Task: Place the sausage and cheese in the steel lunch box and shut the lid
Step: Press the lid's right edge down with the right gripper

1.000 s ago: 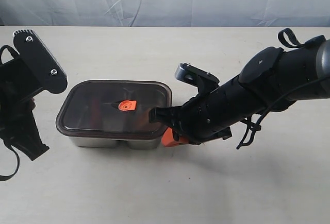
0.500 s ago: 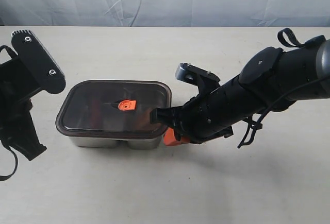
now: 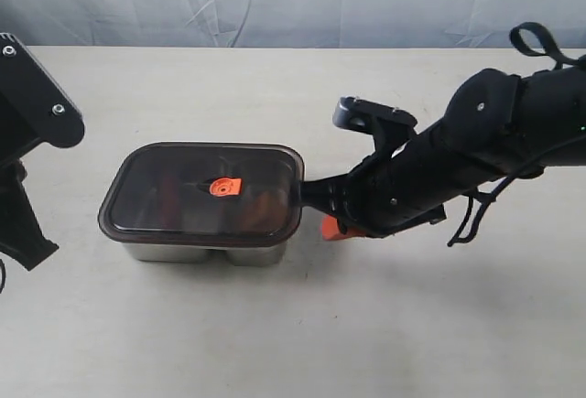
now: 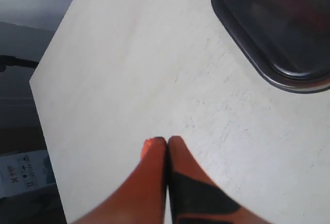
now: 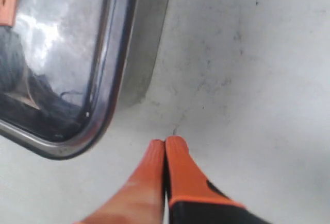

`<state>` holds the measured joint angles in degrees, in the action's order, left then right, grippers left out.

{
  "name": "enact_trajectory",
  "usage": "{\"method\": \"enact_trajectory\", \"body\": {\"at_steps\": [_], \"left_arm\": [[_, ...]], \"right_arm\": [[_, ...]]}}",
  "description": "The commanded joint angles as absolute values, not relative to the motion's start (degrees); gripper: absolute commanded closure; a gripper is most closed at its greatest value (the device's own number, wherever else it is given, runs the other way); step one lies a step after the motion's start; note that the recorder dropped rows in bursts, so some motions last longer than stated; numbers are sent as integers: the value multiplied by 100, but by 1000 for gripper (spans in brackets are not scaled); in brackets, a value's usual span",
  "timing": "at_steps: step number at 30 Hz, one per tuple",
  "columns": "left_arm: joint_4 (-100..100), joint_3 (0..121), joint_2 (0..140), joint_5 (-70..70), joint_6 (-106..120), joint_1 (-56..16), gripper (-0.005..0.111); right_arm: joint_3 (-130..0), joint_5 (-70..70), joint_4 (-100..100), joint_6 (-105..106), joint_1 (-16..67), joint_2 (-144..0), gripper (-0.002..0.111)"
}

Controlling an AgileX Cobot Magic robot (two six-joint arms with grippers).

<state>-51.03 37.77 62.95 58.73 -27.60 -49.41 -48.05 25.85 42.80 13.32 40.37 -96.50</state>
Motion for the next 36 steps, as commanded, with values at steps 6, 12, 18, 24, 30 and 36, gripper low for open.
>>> {"method": "enact_trajectory", "body": {"at_steps": [6,12,18,24,30,36], "left_arm": [[-4250,3833,6192,5335,-2803,-4123,106],[-4205,3833,6192,5331,-2803,-4101,106],[-4205,3833,6192,5354,-2803,-4101,106],[-4218,3833,6192,5379,-2803,-4101,106],[-4218,3833,6192,5379,-2803,-4101,106],[-4218,3833,6192,5379,-2803,-4101,106]], "right_arm": [[-4839,2476,4359,1279,3949,-9456,109],[-4848,2323,4422,1279,3949,-9552,109],[-5208,2298,4400,1279,3949,-9855,109],[-5567,2391,4136,1279,3949,-10162,109],[-5578,2352,4033,1188,3949,-10376,109],[-5578,2316,4047,1161,3949,-10387,109]]}}
